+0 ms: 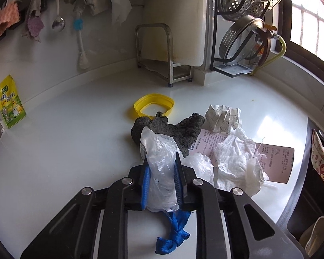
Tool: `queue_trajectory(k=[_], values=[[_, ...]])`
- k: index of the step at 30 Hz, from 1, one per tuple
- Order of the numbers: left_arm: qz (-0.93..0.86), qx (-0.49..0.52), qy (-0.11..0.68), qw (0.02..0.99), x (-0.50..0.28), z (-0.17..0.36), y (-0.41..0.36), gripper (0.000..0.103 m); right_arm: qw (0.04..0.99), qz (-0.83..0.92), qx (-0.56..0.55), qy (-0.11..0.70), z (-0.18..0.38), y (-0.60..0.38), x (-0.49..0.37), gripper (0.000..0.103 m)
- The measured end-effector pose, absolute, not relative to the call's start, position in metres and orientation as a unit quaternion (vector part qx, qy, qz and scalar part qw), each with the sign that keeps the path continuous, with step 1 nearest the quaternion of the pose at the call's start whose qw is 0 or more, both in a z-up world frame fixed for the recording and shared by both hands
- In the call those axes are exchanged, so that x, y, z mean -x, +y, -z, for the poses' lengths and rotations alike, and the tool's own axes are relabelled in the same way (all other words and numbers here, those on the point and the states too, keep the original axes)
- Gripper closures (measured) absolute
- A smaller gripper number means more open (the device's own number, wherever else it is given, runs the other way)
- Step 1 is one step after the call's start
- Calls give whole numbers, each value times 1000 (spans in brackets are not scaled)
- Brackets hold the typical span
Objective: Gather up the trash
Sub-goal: 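Carry the wrapper and plastic bag over the blue basket bin with both tools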
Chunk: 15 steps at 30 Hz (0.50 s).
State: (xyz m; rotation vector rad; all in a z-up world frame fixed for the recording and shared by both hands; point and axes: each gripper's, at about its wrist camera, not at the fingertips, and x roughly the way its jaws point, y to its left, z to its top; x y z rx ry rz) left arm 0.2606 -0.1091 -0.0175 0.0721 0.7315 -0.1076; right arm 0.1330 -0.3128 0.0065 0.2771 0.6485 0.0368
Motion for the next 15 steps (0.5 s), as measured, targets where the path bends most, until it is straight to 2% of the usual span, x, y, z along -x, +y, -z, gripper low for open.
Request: queue_trajectory(k=[15], values=[[72,-47,337,938,-169,-13,-65,84,941,-34,-114,317,-13,-285,-100,71]])
